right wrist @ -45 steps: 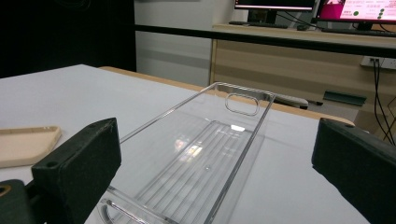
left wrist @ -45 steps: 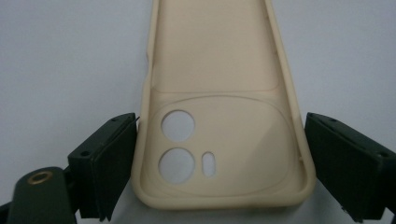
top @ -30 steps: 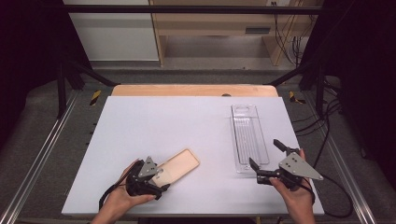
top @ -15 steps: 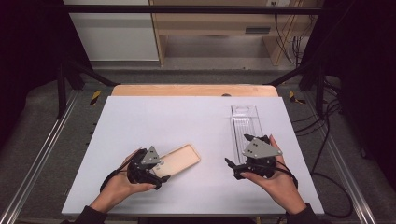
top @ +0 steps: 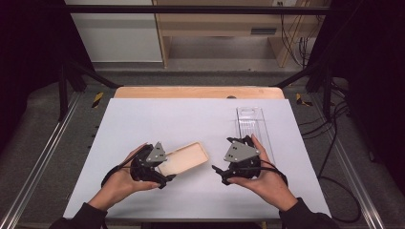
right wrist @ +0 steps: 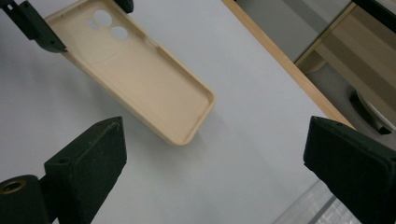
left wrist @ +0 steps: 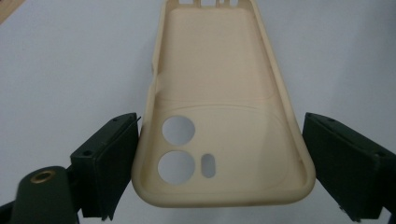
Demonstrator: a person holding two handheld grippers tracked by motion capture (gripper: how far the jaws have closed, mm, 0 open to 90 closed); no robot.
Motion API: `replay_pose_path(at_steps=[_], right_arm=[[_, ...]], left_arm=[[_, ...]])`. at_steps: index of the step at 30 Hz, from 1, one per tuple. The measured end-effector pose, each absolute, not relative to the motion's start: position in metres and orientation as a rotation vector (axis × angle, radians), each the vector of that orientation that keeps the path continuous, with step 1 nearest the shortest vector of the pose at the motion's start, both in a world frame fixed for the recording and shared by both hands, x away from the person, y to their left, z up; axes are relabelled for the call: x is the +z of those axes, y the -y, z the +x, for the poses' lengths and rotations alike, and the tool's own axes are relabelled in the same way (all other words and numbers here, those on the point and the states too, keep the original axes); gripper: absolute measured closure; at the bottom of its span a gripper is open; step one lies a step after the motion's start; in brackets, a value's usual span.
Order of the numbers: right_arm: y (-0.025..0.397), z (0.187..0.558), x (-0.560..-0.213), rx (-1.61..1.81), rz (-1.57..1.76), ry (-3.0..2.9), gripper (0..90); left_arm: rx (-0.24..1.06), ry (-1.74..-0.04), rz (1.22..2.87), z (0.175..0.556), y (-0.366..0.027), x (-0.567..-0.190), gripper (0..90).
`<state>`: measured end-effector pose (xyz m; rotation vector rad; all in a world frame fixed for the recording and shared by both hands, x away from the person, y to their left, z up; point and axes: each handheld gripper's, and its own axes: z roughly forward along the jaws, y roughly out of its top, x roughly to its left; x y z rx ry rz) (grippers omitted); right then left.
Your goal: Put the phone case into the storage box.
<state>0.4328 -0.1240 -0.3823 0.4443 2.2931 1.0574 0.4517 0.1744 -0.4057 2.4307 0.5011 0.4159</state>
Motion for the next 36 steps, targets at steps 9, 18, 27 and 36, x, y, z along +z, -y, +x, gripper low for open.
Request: replay_pose_path(at_steps=[9,18,27,36], right_arm=[[0.106,0.436,-0.386,1.002,0.384,-2.343,7.1],[0.093,0.437,-0.386,0.988,0.327,-2.379,7.9],[0.083,0.434,-0.387,0.979,0.259,-2.405,11.9],[0.073,0.430,-0.388,0.970,0.179,-2.426,25.2]], left_arm=[[0.429,-0.463,2.461,0.453,-0.174,-0.389,12.4],[0.441,-0.440,2.491,0.452,-0.170,-0.377,12.4],[0.449,-0.428,2.529,0.451,-0.167,-0.371,12.4],[0.450,-0.393,2.549,0.449,-0.162,-0.367,12.4]])
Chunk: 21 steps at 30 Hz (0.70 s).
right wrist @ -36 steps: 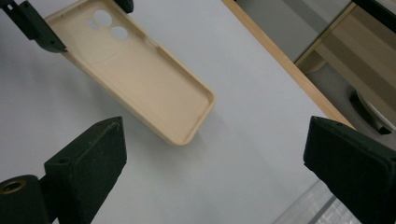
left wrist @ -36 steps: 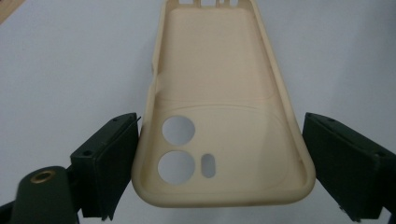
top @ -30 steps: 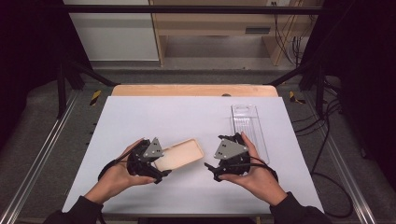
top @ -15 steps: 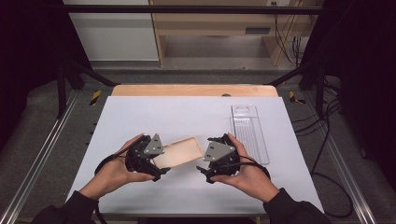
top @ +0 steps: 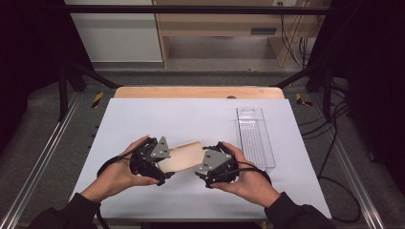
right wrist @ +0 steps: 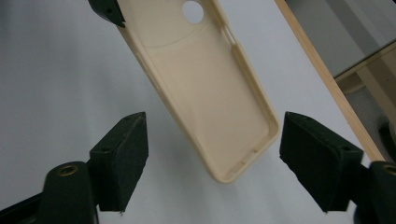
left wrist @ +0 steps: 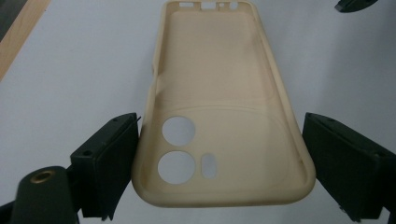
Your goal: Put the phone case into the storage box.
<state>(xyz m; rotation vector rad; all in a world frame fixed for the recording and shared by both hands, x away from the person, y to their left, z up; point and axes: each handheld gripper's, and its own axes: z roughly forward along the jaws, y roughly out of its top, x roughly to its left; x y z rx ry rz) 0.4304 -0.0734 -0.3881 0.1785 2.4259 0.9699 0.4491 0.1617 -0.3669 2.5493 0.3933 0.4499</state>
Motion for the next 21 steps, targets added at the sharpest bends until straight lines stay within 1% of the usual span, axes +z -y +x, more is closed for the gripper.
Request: replay_pose_path(at_steps=[5,6,7,8,9,10,11,14,15,16,17,18,19,21], right_arm=[[0.067,0.428,-0.391,0.966,0.137,-2.435,34.2],[0.067,0.428,-0.391,0.966,0.137,-2.435,34.2],[0.065,0.428,-0.391,0.959,0.127,-2.439,36.0],[0.064,0.427,-0.392,0.958,0.112,-2.441,38.0],[0.061,0.426,-0.394,0.964,0.085,-2.448,41.9],[0.060,0.425,-0.394,0.955,0.069,-2.451,41.9],[0.058,0.424,-0.395,0.948,0.060,-2.458,45.9],[0.054,0.422,-0.398,0.937,0.024,-2.474,50.6],[0.054,0.422,-0.398,0.937,0.024,-2.474,50.6],[0.052,0.421,-0.399,0.926,0.003,-2.486,53.7],[0.052,0.421,-0.399,0.926,0.003,-2.486,53.7],[0.050,0.421,-0.401,0.922,-0.017,-2.488,56.5],[0.050,0.421,-0.401,0.922,-0.017,-2.488,56.5],[0.046,0.420,-0.402,0.920,-0.038,-2.501,60.0]], left_arm=[[0.447,-0.386,2.555,0.448,-0.160,-0.368,12.4],[0.445,-0.384,2.557,0.448,-0.159,-0.368,12.4],[0.446,-0.381,2.559,0.447,-0.159,-0.368,12.4],[0.446,-0.374,2.562,0.447,-0.158,-0.369,12.4],[0.442,-0.367,2.566,0.446,-0.158,-0.369,12.4],[0.442,-0.367,2.566,0.446,-0.158,-0.369,12.4],[0.440,-0.365,2.567,0.446,-0.157,-0.369,12.4],[0.438,-0.362,2.568,0.446,-0.157,-0.369,12.4],[0.438,-0.362,2.568,0.446,-0.157,-0.369,12.4],[0.437,-0.360,2.567,0.445,-0.157,-0.369,12.4],[0.437,-0.360,2.567,0.445,-0.157,-0.369,12.4],[0.436,-0.357,2.567,0.445,-0.157,-0.369,12.4],[0.436,-0.357,2.567,0.445,-0.157,-0.369,12.4],[0.433,-0.349,2.571,0.444,-0.156,-0.369,12.4]])
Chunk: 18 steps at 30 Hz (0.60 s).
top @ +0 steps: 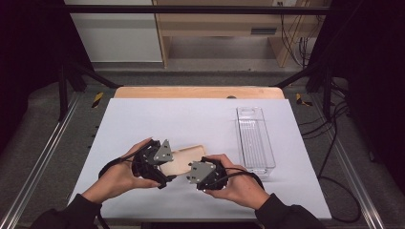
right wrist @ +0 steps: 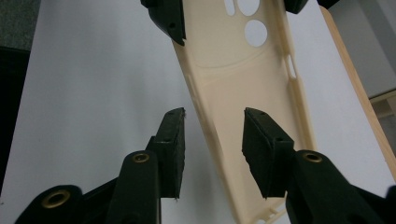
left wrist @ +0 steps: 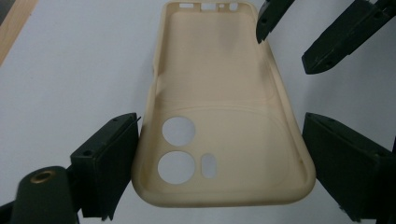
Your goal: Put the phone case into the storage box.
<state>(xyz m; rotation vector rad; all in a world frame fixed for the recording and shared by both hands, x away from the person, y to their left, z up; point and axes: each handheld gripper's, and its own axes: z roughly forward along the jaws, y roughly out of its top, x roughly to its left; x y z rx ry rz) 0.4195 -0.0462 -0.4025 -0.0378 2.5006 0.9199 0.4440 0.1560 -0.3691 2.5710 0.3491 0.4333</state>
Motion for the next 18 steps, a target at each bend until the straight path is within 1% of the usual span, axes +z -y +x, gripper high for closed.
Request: replay_pose_path(at_steps=[9,10,11,18], right_arm=[[0.036,0.418,-0.404,0.908,-0.122,-2.517,69.6],[0.036,0.418,-0.404,0.908,-0.122,-2.517,69.6],[0.034,0.416,-0.404,0.910,-0.134,-2.523,71.9],[0.031,0.412,-0.407,0.863,-0.190,-2.537,77.6]], left_arm=[[0.424,-0.327,2.574,0.442,-0.151,-0.368,12.4],[0.424,-0.327,2.574,0.442,-0.151,-0.368,12.4],[0.424,-0.322,2.577,0.441,-0.150,-0.368,12.4],[0.416,-0.284,2.596,0.440,-0.148,-0.369,12.4]])
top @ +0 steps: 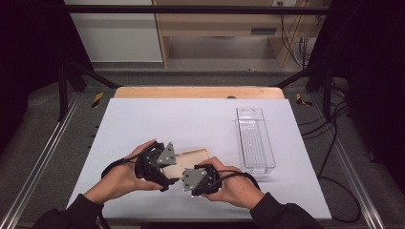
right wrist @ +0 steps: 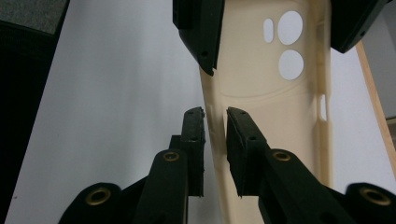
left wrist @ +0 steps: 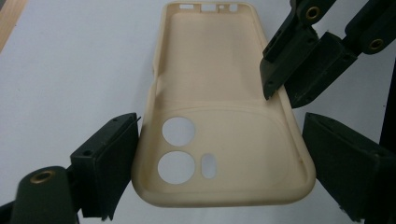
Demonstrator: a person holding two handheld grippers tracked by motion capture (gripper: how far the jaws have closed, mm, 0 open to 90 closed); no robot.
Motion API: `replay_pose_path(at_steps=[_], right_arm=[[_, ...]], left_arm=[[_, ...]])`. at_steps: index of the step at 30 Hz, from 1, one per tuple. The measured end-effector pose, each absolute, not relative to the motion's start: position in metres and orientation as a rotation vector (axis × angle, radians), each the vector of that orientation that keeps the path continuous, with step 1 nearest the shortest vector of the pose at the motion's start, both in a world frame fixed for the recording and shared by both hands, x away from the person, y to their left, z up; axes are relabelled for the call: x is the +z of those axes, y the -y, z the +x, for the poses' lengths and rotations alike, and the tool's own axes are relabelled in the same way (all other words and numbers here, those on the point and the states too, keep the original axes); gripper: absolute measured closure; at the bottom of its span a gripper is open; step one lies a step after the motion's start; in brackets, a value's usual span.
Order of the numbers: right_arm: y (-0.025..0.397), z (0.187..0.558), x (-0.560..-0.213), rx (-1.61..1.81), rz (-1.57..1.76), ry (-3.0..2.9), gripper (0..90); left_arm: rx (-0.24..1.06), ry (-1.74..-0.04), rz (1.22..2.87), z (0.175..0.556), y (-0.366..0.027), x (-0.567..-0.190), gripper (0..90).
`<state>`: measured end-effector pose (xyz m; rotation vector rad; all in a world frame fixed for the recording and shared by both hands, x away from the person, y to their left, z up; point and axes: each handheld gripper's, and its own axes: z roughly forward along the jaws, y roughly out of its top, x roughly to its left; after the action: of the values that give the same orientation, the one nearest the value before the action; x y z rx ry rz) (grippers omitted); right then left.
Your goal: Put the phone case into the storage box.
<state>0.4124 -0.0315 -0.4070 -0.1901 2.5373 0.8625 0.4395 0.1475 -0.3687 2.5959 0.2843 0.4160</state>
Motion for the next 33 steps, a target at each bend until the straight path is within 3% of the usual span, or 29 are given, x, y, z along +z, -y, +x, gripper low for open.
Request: replay_pose_path(at_steps=[11,20,33], right_arm=[[0.030,0.407,-0.411,0.827,-0.265,-2.570,85.4],[0.030,0.409,-0.409,0.865,-0.255,-2.580,86.4],[0.037,0.425,-0.412,0.898,-0.131,-2.568,86.5]], left_arm=[[0.391,-0.214,2.607,0.437,-0.145,-0.372,11.6],[0.386,-0.217,2.535,0.437,-0.153,-0.370,9.2],[0.453,-0.396,2.298,0.438,-0.189,-0.347,5.7]])
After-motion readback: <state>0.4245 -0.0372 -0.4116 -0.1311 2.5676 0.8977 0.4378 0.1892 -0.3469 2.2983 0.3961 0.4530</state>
